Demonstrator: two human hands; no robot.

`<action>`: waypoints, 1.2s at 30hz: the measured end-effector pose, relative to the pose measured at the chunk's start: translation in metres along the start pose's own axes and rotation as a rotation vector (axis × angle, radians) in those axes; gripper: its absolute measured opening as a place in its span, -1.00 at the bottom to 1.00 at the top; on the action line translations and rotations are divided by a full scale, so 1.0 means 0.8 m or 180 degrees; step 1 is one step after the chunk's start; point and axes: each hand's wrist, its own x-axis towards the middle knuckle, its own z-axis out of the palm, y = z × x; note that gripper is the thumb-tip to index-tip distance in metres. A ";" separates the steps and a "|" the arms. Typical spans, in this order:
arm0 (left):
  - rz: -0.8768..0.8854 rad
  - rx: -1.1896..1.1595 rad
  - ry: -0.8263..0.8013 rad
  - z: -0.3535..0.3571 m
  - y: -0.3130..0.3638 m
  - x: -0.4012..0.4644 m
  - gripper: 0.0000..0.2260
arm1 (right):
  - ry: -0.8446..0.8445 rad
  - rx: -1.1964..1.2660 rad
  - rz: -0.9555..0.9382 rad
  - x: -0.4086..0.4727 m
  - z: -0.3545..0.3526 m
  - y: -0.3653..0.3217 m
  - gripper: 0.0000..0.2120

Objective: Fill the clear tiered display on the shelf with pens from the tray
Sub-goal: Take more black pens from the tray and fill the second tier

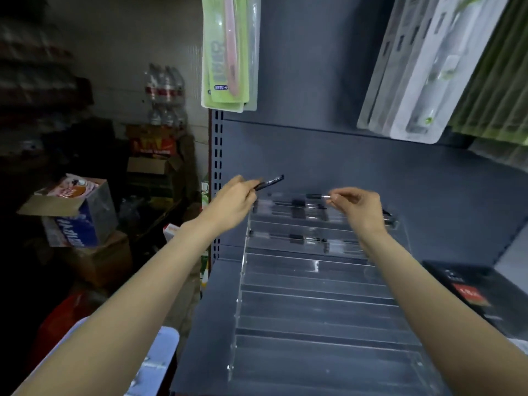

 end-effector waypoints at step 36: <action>0.0187 -0.0760 0.0030 0.010 0.022 0.023 -0.87 | -0.1164 0.0089 -0.0176 0.022 -0.005 -0.012 -0.87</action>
